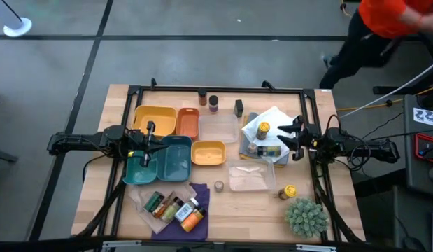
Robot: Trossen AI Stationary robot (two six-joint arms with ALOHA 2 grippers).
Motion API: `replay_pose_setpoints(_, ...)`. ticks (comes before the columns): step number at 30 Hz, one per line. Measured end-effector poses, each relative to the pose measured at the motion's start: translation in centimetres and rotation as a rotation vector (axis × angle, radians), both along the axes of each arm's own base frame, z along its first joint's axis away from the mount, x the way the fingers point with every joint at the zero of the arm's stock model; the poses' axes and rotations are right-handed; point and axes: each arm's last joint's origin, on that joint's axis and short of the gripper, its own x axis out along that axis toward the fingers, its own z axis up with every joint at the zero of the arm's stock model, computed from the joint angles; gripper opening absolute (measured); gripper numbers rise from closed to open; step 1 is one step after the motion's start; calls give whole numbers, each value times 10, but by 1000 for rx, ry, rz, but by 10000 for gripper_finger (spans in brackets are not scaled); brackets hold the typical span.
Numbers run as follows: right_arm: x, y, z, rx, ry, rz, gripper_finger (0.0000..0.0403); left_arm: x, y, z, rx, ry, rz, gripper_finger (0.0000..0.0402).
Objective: Sort spices by type
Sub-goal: Put the top yellow spice bottle into the top transparent bin
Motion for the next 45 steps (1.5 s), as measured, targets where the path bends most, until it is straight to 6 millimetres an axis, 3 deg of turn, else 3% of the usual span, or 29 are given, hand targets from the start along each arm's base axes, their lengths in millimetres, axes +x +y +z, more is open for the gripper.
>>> replay_pose_setpoints(5, -1, -4, 0, 63, -9, -124, 263, 0, 0, 0, 0, 0, 0, 0)
replay_pose_setpoints(11, -3, -4, 13, 66, -33, -134, 292, 0, 0, 0, 0, 0, 0, 0)
replay_pose_setpoints(17, -1, -5, 34, 65, 42, -164, 294, 0, 0, 0, 0, 0, 0, 0)
replay_pose_setpoints(28, 24, -7, 65, 116, 289, -265, 294, 0, 0, 0, 0, 0, 0, 0)
replay_pose_setpoints(45, 63, -16, 66, 253, 545, -400, 294, 0, 0, 0, 0, 0, 0, 0)
